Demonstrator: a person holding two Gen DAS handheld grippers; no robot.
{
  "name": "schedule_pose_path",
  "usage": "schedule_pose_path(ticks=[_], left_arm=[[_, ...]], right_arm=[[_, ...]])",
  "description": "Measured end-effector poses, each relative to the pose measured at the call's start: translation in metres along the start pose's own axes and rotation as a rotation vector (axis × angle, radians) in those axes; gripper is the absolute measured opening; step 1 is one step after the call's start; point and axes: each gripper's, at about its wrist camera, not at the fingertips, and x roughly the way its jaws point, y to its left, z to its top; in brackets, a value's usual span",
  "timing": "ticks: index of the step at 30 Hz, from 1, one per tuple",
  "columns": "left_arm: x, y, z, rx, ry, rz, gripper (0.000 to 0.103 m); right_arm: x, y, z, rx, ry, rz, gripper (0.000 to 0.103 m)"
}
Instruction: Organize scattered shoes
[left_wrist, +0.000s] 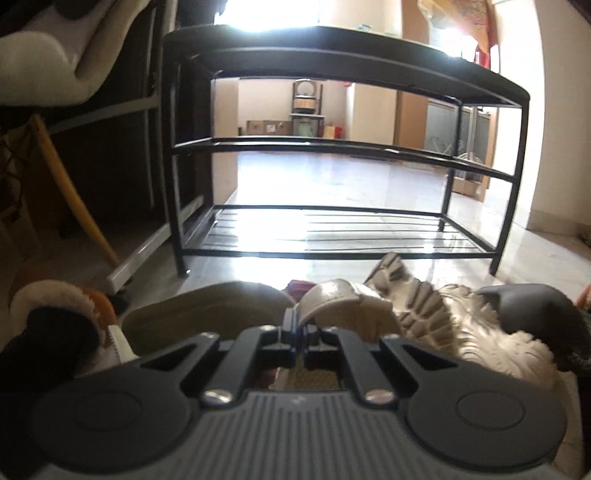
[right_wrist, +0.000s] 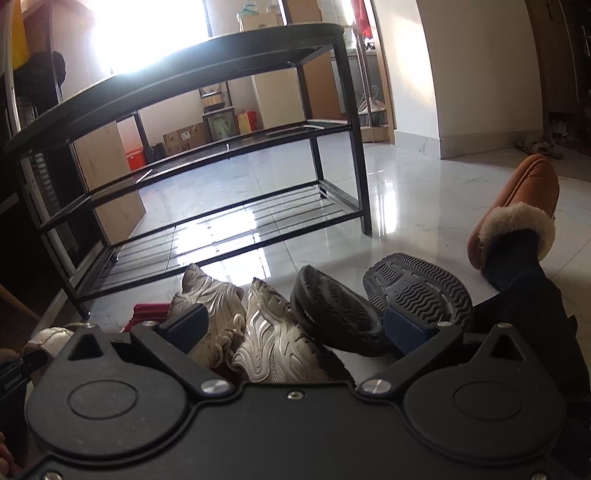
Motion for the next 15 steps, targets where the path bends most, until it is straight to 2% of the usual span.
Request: schedule_pose_path(ticks=[7, 10, 13, 14, 15], left_arm=[[-0.023, -0.027, 0.008, 0.068, -0.029, -0.072, 0.003], [-0.035, -0.043, 0.011, 0.113, -0.038, -0.133, 0.003], [-0.052, -0.069, 0.011, 0.182, -0.050, -0.225, 0.003], [-0.053, -0.071, 0.011, 0.186, -0.051, -0.232, 0.003], [-0.059, -0.084, 0.011, 0.208, -0.052, -0.281, 0.003]], right_arm=[[-0.026, -0.023, 0.013, 0.045, -0.062, -0.017, 0.103], [-0.037, -0.035, 0.016, 0.060, -0.083, -0.033, 0.103], [-0.047, -0.050, 0.019, 0.085, -0.103, -0.057, 0.103], [-0.051, -0.055, 0.020, 0.094, -0.109, -0.065, 0.103], [-0.055, -0.059, 0.020, 0.103, -0.115, -0.073, 0.103]])
